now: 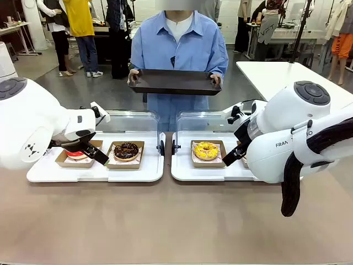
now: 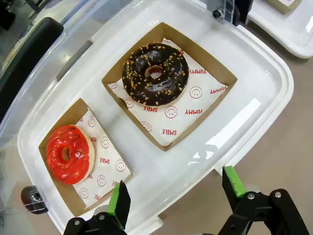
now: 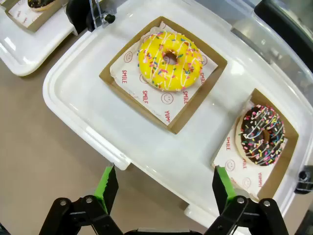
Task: Provide the desired donut to the person.
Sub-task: Pick up and lift the Paper togo box containing the Donut pointed at by the person.
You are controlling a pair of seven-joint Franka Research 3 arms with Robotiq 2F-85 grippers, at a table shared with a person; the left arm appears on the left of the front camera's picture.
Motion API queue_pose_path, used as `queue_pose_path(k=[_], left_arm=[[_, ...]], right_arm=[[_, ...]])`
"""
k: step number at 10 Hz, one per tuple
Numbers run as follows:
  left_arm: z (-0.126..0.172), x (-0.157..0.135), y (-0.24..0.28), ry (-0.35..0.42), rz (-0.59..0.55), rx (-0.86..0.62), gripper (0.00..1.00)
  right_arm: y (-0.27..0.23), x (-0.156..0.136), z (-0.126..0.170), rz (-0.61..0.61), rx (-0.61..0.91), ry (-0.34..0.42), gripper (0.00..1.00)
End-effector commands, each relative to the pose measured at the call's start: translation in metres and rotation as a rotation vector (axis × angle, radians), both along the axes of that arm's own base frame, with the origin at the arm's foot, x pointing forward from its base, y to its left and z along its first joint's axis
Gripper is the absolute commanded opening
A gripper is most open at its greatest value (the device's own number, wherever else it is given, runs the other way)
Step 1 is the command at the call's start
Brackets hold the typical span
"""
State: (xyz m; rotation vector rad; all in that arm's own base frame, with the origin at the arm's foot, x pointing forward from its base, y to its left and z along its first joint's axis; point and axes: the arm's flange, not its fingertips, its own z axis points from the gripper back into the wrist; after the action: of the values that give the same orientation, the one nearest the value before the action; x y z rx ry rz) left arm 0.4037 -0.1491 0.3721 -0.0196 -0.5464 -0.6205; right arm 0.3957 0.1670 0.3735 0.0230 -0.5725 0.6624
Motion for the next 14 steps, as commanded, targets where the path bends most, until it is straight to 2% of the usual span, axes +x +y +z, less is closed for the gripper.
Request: queue_pose_path(k=[1,13,14], left_arm=[[0.0,0.0,0.0,0.0,0.0,0.0,1.0],[0.0,0.0,0.0,0.0,0.0,0.0,1.0],[0.0,0.0,0.0,0.0,0.0,0.0,1.0]], right_arm=[[0.0,0.0,0.0,0.0,0.0,0.0,1.0],[0.0,0.0,0.0,0.0,0.0,0.0,1.0],[0.002,-0.013,0.025,0.009,-0.028,-0.015,1.0]])
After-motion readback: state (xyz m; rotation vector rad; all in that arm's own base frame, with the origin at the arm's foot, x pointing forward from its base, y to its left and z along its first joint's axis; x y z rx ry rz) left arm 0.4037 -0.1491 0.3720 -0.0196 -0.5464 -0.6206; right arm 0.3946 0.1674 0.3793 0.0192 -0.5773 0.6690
